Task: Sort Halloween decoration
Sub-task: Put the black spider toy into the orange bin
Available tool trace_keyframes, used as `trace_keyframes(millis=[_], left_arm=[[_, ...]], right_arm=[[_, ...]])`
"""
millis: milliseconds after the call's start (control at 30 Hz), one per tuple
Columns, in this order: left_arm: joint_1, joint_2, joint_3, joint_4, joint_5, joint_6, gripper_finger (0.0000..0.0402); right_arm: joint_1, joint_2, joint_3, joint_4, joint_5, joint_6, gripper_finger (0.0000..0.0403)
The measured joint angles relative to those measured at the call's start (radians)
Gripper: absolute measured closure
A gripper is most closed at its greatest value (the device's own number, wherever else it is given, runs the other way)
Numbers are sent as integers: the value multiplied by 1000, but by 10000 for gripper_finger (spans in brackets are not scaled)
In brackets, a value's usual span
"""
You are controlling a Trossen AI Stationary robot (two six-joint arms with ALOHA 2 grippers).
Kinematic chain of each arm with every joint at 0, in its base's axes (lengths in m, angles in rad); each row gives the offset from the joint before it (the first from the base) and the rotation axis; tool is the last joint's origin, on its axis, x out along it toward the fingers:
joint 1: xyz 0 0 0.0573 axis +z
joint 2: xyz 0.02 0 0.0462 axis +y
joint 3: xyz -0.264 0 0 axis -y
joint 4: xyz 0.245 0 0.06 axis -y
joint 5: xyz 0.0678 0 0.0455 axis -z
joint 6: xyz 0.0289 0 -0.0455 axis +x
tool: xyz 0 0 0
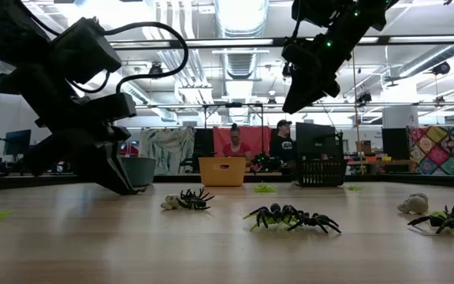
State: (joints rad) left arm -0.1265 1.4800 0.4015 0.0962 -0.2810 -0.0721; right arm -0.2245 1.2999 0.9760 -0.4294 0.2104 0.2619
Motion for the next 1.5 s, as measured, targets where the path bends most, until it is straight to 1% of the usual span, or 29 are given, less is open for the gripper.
trace_keyframes(millis=[100,400,600,733,800,967,1067,1200,1333,1400,1500], left_arm=[[0,-3,-1,0,1,-7,398],[3,-72,-9,8,2,5,401],[3,-141,-8,36,2,7,402],[3,-190,-8,60,3,7,401],[3,-216,-8,73,26,7,401],[2,-275,-7,120,56,-16,401],[2,-299,-6,114,56,-16,401],[2,-294,-6,114,79,-16,401],[2,-244,-6,152,83,-23,400],[1,-210,-5,189,85,-23,394],[1,-152,-5,231,99,-17,373]], right_arm=[[0,0,0,0,0,0,302],[6,0,-1,0,0,0,305],[49,0,-6,15,-1,-46,302],[93,14,-27,128,-11,-130,298],[118,37,-36,206,-26,-189,298],[171,130,-35,375,-106,-319,294],[186,188,-22,434,-114,-355,285],[188,255,16,437,-114,-351,267],[188,307,50,435,-114,-352,248],[188,325,63,433,-114,-353,241],[188,339,82,429,-114,-360,231]])
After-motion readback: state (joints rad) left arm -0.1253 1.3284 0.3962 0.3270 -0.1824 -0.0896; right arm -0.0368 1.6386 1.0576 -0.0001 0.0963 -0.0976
